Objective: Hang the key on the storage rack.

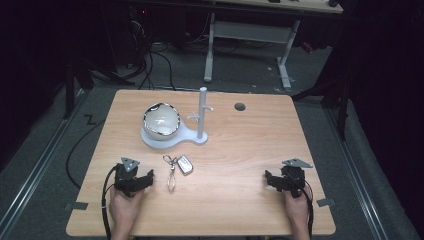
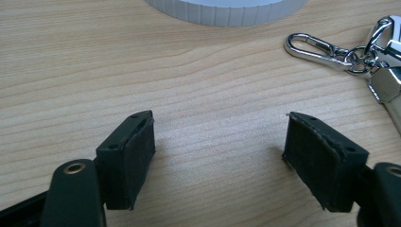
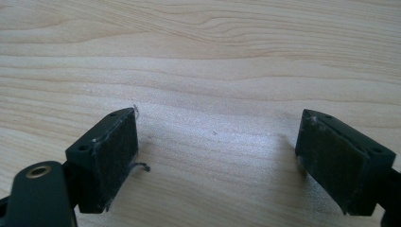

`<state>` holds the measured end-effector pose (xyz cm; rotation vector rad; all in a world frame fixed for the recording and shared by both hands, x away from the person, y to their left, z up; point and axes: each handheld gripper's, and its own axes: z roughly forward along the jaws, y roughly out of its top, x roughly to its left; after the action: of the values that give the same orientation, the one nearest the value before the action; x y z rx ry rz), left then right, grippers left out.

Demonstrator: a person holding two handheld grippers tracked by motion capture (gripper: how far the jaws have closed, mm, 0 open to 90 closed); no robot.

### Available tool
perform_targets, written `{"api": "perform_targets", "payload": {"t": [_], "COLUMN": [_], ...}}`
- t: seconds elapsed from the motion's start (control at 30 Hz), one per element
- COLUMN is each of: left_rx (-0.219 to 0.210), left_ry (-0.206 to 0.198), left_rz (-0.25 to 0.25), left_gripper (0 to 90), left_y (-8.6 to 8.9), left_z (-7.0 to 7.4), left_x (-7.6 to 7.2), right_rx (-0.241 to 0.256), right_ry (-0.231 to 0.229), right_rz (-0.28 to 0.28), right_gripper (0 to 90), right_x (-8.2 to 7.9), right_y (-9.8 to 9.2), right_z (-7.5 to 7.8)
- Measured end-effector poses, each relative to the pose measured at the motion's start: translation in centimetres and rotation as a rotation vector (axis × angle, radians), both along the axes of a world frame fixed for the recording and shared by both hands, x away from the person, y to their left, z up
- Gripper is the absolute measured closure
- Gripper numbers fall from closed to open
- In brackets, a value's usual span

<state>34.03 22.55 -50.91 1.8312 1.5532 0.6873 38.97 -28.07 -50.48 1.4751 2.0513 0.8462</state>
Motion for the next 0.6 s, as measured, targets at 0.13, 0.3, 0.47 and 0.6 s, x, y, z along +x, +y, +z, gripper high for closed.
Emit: {"api": "perform_targets", "payload": {"t": [0.13, 0.3, 0.47, 0.6], "left_rx": [-0.001, -0.001, -0.001, -0.002], "left_ry": [0.0, 0.001, 0.002, 0.003], "left_rz": [-0.001, -0.002, -0.006, 0.004], "left_gripper": [25.6, 25.4, 24.7, 25.0], "left_y": [0.01, 0.01, 0.0, -0.08], "left_z": [0.0, 0.0, 0.0, 0.02], "left_x": [0.0, 0.0, 0.02, 0.01], "right_rx": [0.0, -0.002, -0.002, -0.002], "right_ry": [0.0, -0.001, -0.001, -0.002], "right_rz": [0.0, 0.002, 0.003, 0.002], "right_gripper": [14.0, 14.0, 14.0, 14.0], "right_x": [0.0, 0.01, 0.02, 0.02], "right_y": [0.0, -0.02, -0.02, -0.02], "right_z": [0.0, 0.0, 0.0, 0.0]}}
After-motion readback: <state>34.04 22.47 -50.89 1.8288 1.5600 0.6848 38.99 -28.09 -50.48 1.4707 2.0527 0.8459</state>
